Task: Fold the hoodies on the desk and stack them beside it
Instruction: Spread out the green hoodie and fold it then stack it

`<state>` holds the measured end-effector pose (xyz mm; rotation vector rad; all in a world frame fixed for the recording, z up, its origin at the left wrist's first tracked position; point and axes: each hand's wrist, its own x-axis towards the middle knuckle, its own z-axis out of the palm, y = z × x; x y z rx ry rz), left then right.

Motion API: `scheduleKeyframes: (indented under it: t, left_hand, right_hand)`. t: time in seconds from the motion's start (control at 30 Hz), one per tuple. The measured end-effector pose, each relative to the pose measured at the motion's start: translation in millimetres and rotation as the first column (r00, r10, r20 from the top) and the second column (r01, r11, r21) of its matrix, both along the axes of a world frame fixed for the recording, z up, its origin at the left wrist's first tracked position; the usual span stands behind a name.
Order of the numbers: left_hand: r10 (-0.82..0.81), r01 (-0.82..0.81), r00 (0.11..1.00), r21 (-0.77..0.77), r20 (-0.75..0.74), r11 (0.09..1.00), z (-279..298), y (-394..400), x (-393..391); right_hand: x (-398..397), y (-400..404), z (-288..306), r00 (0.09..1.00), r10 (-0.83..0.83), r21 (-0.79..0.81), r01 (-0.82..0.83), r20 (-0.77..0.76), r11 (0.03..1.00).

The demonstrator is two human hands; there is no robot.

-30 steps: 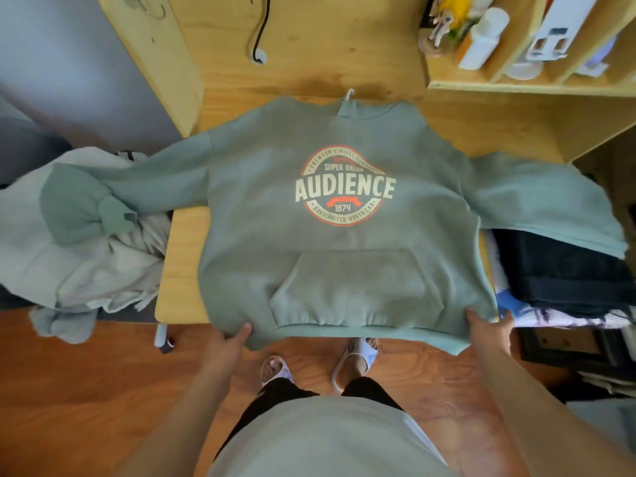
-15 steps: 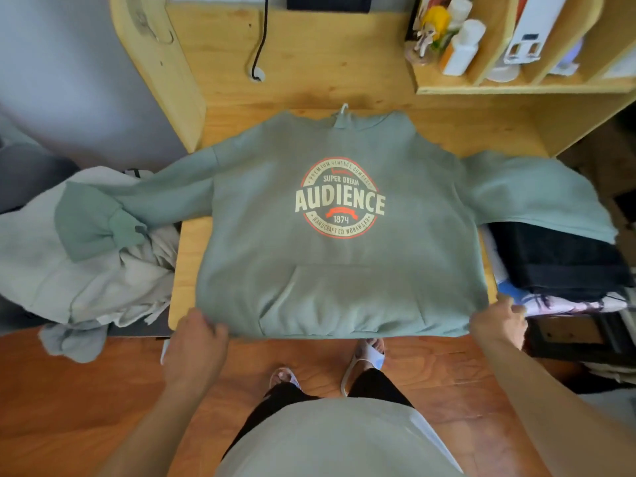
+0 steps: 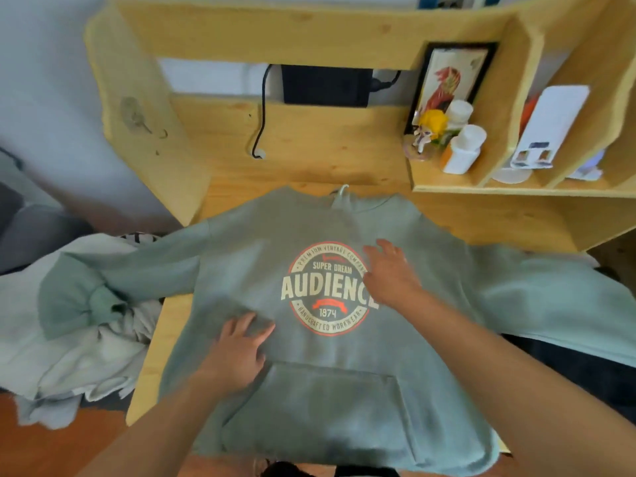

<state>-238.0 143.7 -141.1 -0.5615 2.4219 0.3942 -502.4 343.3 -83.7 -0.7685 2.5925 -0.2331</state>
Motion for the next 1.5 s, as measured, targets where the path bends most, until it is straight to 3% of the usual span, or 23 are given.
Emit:
scheduleKeyframes:
  t: [0.17, 0.37, 0.43, 0.5, 0.57, 0.63, 0.7, 0.77, 0.83, 0.87, 0.93, 1.0, 1.07, 1.13, 1.2, 1.27, 1.37, 1.43, 1.5]
  left_hand:
    - [0.030, -0.033, 0.995, 0.025, 0.095, 0.999, 7.2, -8.2, -13.9]
    - [0.012, -0.024, 0.990, 0.081, 0.144, 0.996, 0.9, -21.7, -22.6]
    - [-0.015, 0.001, 0.989, 0.097, 0.144, 0.995, 4.3, -23.0, -18.6]
    - [-0.023, 0.009, 0.994, 0.129, 0.110, 0.992, 12.1, -23.3, -17.3]
    - [0.104, -0.102, 0.995, 0.268, 0.007, 0.958, 23.4, -27.7, -14.9]
    - [0.387, -0.288, 0.908, 0.433, -0.160, 0.854, 32.6, -36.0, -7.2]
    - [0.638, -0.442, 0.694, 0.502, -0.334, 0.744, 41.0, -45.7, 2.3]
    - [0.735, -0.513, 0.462, 0.527, -0.496, 0.678, 49.6, -52.7, 6.1]
    - [0.733, -0.539, 0.327, 0.520, -0.596, 0.663, 58.6, -59.4, 3.5]
    - [0.719, -0.528, 0.315, 0.515, -0.620, 0.675, 58.8, -63.0, 0.5]
    - [0.655, -0.439, 0.397, 0.493, -0.643, 0.751, 56.7, -65.1, -6.4]
    - [0.601, -0.360, 0.547, 0.485, -0.583, 0.797, 50.1, -57.8, -15.1]
    - [0.612, -0.349, 0.670, 0.549, -0.420, 0.759, 42.9, -44.3, -25.3]
    - [0.637, -0.377, 0.722, 0.618, -0.271, 0.690, 36.9, -29.1, -32.8]
    - [0.649, -0.385, 0.734, 0.666, -0.199, 0.640, 34.6, -17.5, -36.9]
    - [0.646, -0.397, 0.745, 0.668, -0.166, 0.630, 32.7, -12.5, -36.3]
    - [0.669, -0.435, 0.734, 0.678, -0.115, 0.593, 31.7, -12.8, -33.9]
    - [0.706, -0.450, 0.705, 0.723, -0.072, 0.524, 38.4, -15.6, -39.4]
    - [0.729, -0.419, 0.679, 0.770, -0.087, 0.482, 52.9, -20.9, -57.4]
  right_hand:
    - [-85.8, -75.4, -7.2, 0.989, -0.010, 0.008, 0.012, -0.147, 1.000]
    - [-123.4, -125.3, -28.9, 0.977, 0.191, 0.327, -0.151, -0.096, 0.933]
    - [-109.1, -122.8, -24.7, 0.947, 0.234, 0.266, -0.173, -0.219, 0.949]
    - [-80.7, -105.6, -11.8, 0.883, 0.241, 0.027, -0.251, -0.403, 0.968]
    - [-37.8, -72.1, 5.0, 0.779, 0.190, -0.159, -0.347, -0.598, 0.924]
    - [20.0, -26.0, 13.6, 0.754, 0.288, -0.057, -0.395, -0.591, 0.917]
    - [81.1, 24.2, 6.6, 0.794, 0.482, 0.130, -0.469, -0.370, 0.873]
    - [125.5, 66.1, -0.7, 0.813, 0.554, 0.220, -0.516, -0.180, 0.828]
    - [135.7, 83.8, 7.7, 0.900, 0.393, 0.061, -0.389, -0.189, 0.919]
    - [130.2, 84.0, 15.8, 0.939, 0.236, -0.093, -0.266, -0.252, 0.959]
    - [106.0, 64.3, 39.7, 0.960, -0.082, -0.327, -0.010, -0.268, 0.945]
    - [67.5, 31.9, 49.6, 0.947, -0.276, -0.372, 0.198, -0.168, 0.907]
    - [25.8, -0.9, 34.4, 0.951, -0.306, -0.234, 0.305, 0.036, 0.923]
    - [-4.6, -31.9, 12.7, 0.906, -0.325, -0.020, 0.342, 0.271, 0.939]
    - [-19.1, -59.0, -4.1, 0.830, -0.331, 0.035, 0.354, 0.448, 0.935]
    - [-20.6, -79.6, -13.8, 0.787, -0.283, -0.016, 0.348, 0.548, 0.937]
    - [-23.7, -99.4, -10.6, 0.875, -0.140, -0.050, 0.184, 0.464, 0.982]
    - [-31.8, -107.0, 13.2, 0.914, -0.137, -0.179, 0.218, 0.381, 0.959]
    - [-41.4, -106.7, 52.5, 0.926, -0.190, -0.376, 0.312, 0.328, 0.873]
